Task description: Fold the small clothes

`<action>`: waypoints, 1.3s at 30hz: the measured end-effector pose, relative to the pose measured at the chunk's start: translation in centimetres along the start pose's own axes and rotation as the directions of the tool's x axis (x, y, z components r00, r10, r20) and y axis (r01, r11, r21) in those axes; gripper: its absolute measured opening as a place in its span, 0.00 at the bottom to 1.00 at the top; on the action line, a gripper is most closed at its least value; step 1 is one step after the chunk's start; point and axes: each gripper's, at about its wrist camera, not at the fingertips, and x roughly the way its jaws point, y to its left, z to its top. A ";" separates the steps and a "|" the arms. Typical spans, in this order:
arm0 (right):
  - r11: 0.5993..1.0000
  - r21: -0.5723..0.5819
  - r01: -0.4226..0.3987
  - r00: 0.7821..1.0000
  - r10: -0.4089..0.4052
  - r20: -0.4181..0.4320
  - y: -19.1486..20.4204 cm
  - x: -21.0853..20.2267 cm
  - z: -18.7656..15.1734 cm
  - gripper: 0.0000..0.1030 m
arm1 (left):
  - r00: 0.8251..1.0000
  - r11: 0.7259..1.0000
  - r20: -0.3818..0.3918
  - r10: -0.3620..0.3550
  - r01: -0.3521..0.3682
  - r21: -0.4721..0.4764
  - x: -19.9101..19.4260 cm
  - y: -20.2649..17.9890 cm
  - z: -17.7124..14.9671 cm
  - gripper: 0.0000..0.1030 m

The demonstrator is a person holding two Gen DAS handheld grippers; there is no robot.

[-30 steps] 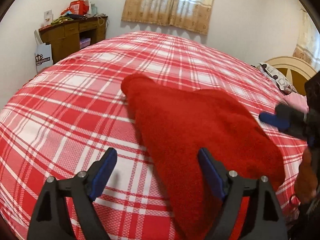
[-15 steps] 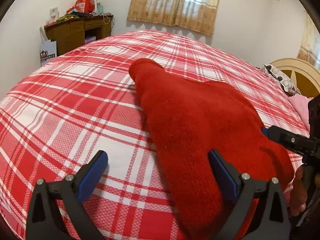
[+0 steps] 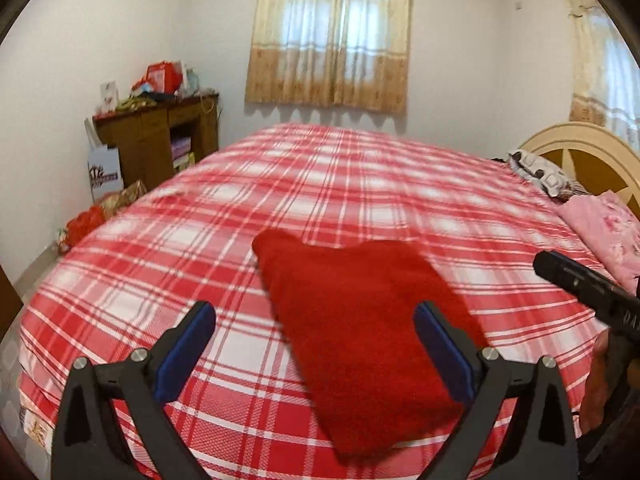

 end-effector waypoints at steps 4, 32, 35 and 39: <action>1.000 -0.018 -0.008 1.000 0.008 0.017 0.7 -1.1 0.3 0.72 | 0.999 1.000 0.040 -0.020 0.019 0.011 -1.4 -0.7 0.5 0.99; 1.000 -0.020 -0.019 1.000 0.019 0.023 1.0 -2.7 -0.2 0.72 | 0.997 0.999 0.069 -0.045 0.043 0.028 -2.6 -1.9 0.4 1.00; 1.000 -0.021 -0.018 1.000 0.019 0.024 1.1 -2.7 -0.2 0.72 | 0.997 0.999 0.068 -0.044 0.042 0.028 -2.6 -1.9 0.4 1.00; 1.000 -0.016 -0.018 1.000 0.018 0.022 0.9 -2.7 -0.3 0.72 | 0.997 0.999 0.067 -0.044 0.042 0.027 -2.6 -2.0 0.4 1.00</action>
